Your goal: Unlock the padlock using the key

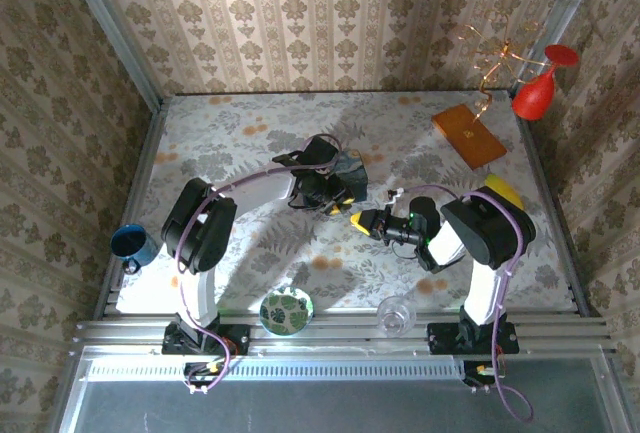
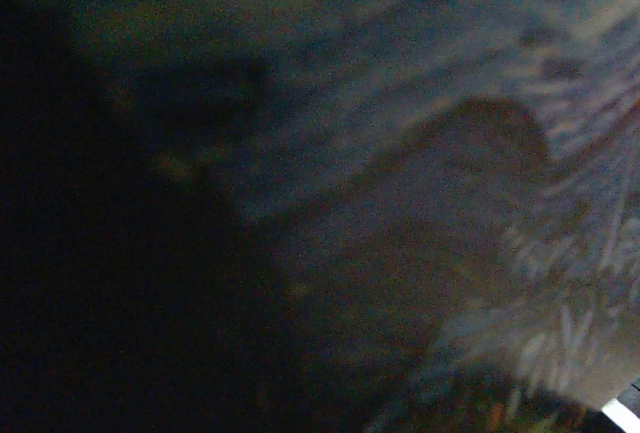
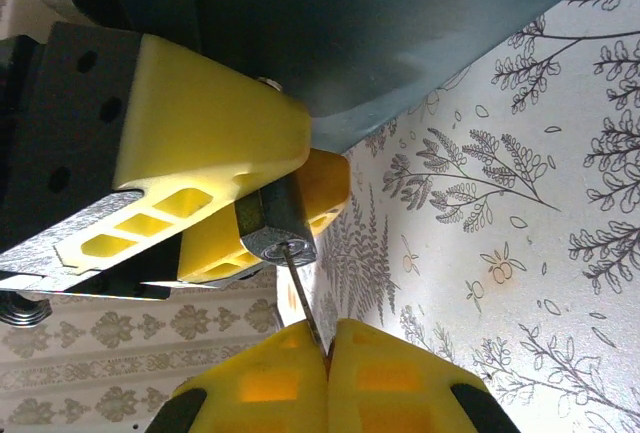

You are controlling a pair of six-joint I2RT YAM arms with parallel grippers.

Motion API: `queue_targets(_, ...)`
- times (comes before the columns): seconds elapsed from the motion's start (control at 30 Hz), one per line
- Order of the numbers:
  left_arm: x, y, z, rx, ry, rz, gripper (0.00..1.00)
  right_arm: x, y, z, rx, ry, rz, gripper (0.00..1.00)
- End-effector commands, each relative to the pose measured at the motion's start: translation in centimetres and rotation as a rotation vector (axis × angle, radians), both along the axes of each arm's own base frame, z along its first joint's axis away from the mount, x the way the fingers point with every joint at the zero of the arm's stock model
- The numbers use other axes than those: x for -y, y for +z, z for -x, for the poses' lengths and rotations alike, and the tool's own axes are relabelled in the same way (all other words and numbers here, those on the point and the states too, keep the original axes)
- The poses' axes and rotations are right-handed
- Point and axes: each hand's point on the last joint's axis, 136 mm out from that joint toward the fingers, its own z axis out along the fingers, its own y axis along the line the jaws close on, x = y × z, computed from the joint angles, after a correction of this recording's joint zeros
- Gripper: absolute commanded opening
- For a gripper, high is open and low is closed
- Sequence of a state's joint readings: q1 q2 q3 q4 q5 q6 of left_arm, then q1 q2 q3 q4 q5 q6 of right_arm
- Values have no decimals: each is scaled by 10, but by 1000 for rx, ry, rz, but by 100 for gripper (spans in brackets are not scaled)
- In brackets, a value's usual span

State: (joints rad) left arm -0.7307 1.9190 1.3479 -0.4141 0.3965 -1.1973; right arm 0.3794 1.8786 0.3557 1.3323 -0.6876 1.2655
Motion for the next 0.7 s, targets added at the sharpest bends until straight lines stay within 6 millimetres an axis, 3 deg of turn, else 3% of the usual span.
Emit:
queue_targets(0.0,10,-1,48,-250,-44,66,0,21,-25,-12,-86,-147,57,0)
queue_targets(0.3,14,-3,48,-263,-27,77,0,15,-12,-13,-31,-162,107,0)
queue_targets(0.67,17,-6,51,-280,-33,77,0,24,-4,-10,-4,-197,207,0)
